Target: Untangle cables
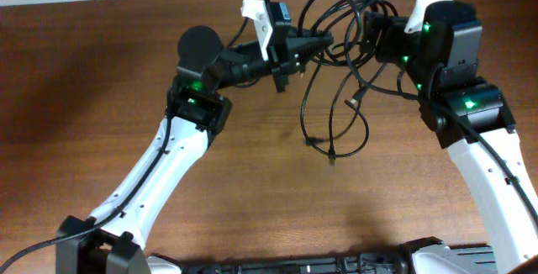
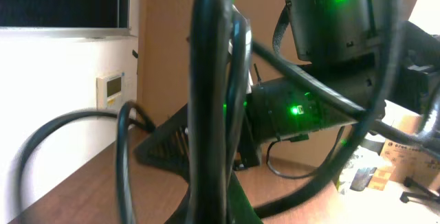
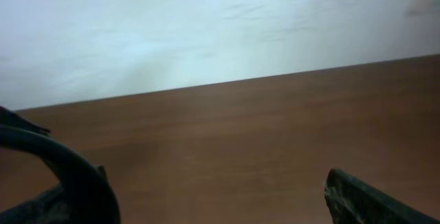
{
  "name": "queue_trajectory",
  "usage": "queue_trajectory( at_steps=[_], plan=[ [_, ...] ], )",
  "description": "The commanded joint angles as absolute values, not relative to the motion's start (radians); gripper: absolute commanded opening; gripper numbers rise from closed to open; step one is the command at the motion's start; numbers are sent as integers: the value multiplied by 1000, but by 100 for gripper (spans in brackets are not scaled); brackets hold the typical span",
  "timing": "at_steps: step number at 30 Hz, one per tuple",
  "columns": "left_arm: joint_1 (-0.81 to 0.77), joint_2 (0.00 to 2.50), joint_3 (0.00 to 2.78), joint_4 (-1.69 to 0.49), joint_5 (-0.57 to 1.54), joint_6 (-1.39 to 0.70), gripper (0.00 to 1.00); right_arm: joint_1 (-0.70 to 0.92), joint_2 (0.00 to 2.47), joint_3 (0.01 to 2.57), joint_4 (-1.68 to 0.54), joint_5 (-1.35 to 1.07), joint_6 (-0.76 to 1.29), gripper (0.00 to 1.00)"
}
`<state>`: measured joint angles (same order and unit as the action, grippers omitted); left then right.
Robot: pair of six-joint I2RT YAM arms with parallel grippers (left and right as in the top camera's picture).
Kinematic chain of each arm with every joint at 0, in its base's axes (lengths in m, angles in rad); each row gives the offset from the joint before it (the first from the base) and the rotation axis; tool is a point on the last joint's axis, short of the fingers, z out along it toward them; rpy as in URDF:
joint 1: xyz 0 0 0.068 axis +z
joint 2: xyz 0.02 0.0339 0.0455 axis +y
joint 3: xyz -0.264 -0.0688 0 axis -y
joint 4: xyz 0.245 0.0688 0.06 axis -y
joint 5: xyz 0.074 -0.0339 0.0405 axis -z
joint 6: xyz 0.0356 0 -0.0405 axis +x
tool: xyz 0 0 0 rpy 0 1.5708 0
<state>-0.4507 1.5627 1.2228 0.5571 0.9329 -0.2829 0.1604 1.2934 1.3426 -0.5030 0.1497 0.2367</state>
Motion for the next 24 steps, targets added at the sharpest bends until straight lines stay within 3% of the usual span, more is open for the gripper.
queue_trajectory(
  at_steps=[1,12,24],
  plan=[
    [-392,1542,1234,572,1000,-289,0,141,1304,1349,-521,379,257,99],
    [-194,1499,1233,571,1029,-328,0,-122,1304,1349,-617,340,428,99],
    [-33,1499,1234,644,867,-441,0,-179,1304,1349,-652,342,427,99]
  ],
)
